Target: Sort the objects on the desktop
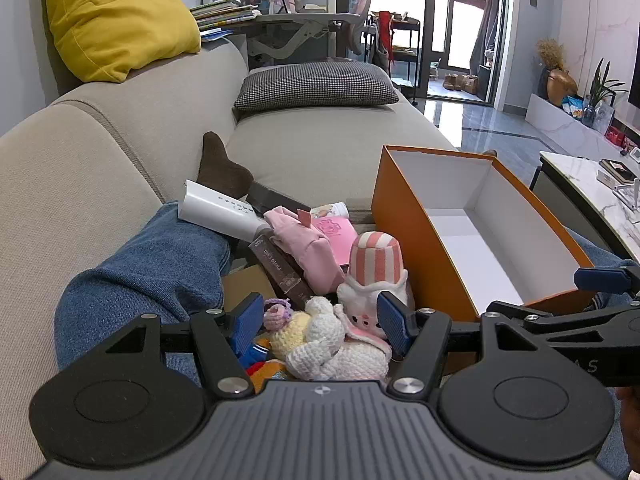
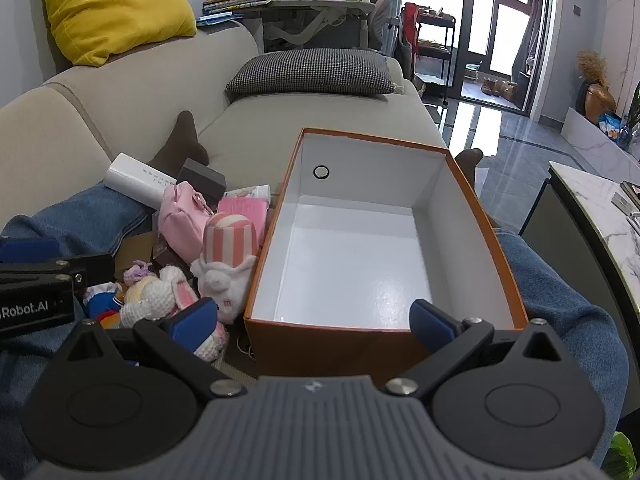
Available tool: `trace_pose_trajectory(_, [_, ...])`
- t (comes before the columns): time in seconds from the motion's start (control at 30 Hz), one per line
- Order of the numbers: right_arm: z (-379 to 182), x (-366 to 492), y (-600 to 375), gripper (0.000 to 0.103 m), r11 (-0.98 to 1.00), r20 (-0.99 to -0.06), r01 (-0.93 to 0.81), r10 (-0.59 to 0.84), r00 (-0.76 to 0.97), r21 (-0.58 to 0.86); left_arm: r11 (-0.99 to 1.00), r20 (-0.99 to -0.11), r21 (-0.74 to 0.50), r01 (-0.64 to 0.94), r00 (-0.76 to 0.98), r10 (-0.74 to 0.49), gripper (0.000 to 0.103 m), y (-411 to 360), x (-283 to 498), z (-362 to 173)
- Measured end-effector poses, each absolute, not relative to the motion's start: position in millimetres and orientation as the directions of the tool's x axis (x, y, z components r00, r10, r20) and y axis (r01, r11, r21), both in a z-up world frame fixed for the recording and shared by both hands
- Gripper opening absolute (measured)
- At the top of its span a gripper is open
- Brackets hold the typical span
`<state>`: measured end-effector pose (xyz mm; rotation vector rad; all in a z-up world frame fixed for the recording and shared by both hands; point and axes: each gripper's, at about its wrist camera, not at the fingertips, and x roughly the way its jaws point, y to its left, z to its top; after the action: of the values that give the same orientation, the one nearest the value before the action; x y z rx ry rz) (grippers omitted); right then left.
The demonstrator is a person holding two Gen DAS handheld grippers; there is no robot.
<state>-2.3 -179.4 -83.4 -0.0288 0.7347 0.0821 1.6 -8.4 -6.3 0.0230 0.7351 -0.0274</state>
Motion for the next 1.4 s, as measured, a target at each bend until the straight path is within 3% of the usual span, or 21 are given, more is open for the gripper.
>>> trace_pose_trajectory(1.4, [-81,10,-168,0.102,0.993,-0.691,-0.112,0.052,0.721,-0.042,0.999,-0.698,0.008,0.031,0.716,-0.016,0.074,1,17,-4])
